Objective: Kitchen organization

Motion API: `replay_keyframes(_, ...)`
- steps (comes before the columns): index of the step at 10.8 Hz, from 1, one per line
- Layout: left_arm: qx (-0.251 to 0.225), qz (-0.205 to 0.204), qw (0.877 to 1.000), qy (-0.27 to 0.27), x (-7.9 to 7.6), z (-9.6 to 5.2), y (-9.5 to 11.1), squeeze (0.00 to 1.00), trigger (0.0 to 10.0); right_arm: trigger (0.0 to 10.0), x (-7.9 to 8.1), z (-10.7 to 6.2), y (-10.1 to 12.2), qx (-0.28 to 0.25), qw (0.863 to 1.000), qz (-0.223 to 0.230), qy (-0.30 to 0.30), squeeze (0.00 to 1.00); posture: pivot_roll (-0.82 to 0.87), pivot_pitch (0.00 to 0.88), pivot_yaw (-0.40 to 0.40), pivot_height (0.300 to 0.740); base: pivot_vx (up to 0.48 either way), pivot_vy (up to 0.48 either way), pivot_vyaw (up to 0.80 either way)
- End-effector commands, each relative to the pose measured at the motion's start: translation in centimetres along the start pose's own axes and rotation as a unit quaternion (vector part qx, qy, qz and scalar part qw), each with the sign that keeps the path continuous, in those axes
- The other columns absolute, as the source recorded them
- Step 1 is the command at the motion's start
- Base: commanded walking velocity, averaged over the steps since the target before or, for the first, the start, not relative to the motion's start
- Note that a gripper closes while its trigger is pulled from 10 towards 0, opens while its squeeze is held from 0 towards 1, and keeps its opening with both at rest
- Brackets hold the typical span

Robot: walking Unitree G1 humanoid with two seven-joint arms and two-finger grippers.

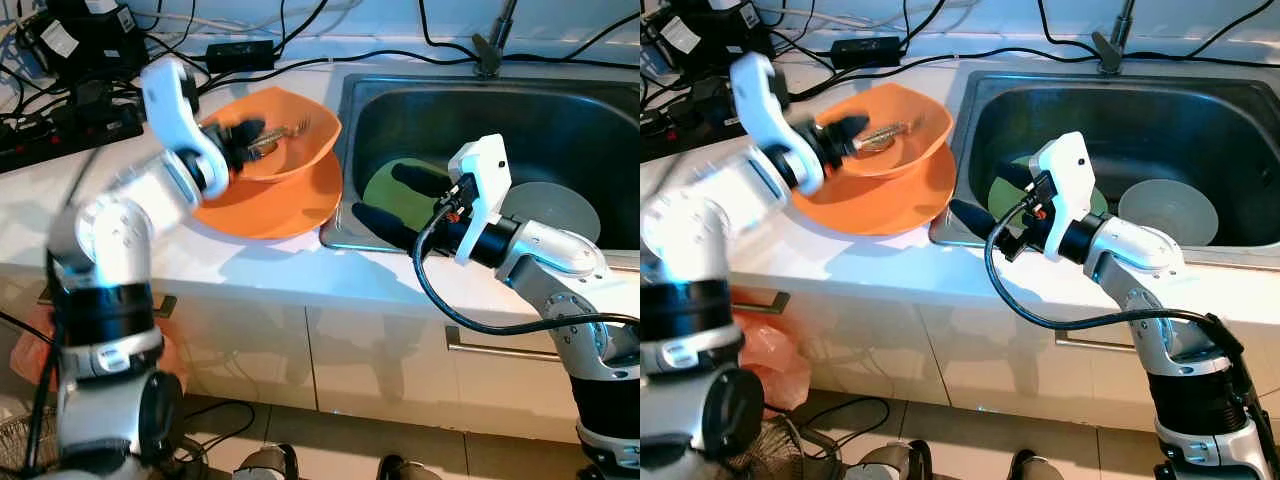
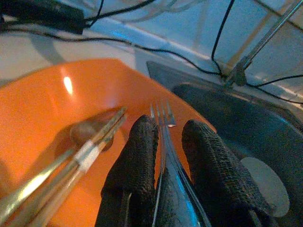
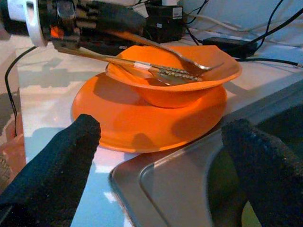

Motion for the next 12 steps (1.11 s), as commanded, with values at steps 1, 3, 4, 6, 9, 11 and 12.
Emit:
replay_keyframes(1,-0.008,0.000,1.000,-0.002,0.1,-0.5,1.1,0.00,0.0,10.0,-0.1,0.1,0.7,-0.010,1.000,-0.007,0.000,0.00,0.04,0.120,0.094,0.740,0.000,0.000,0.00)
replay_keyframes(3,-0.023,-0.003,1.000,-0.007,0.0,-0.5,2.1,0.00,0.0,10.0,-0.1,0.1,0.8,-0.012,1.000,-0.008,0.000,0.00,0.04,0.119,0.094,0.740,0.000,0.000,0.00)
replay_keyframes(4,-0.066,0.011,0.997,-0.026,-0.6,-0.6,3.5,0.00,0.0,10.0,-0.2,0.2,0.8,-0.015,1.000,-0.008,-0.002,0.00,0.04,0.115,0.094,0.740,0.000,0.000,0.00)
replay_keyframes(6,-0.125,0.092,0.987,-0.043,-2.4,-0.8,3.9,0.00,0.0,10.0,-0.7,0.4,1.0,-0.027,0.999,-0.004,-0.018,0.00,0.03,0.112,0.093,0.740,0.000,0.000,0.00)
replay_keyframes(9,-0.224,0.240,0.944,-0.015,-4.5,-1.4,4.0,0.00,0.0,10.0,-1.9,0.6,2.5,-0.059,0.997,0.013,-0.049,0.00,0.03,0.106,0.084,0.740,0.000,0.000,0.00)
replay_keyframes(11,-0.253,0.291,0.922,-0.029,-6.0,-1.2,1.8,0.00,0.0,10.0,-2.3,0.9,3.7,-0.099,0.990,0.081,-0.057,0.00,0.02,0.107,0.087,0.740,0.000,0.000,0.00)
replay_keyframes(12,-0.276,0.311,0.909,-0.032,-6.9,-1.3,1.2,0.00,0.0,10.0,-2.4,0.9,4.4,-0.128,0.981,0.136,-0.060,0.00,0.01,0.110,0.091,0.740,0.000,0.000,0.00)
Point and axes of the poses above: a point about 5 cm out from each wrist's last joint towards the gripper, its own z axis pointing out of the wrist towards the gripper, its own y axis along the axis of the wrist's last joint, x = y × z, the point moved 6 cm from there along z, pointing out of the wrist towards the gripper, and after that the axes turned 10 degrees about z, right-handed, at the moved point
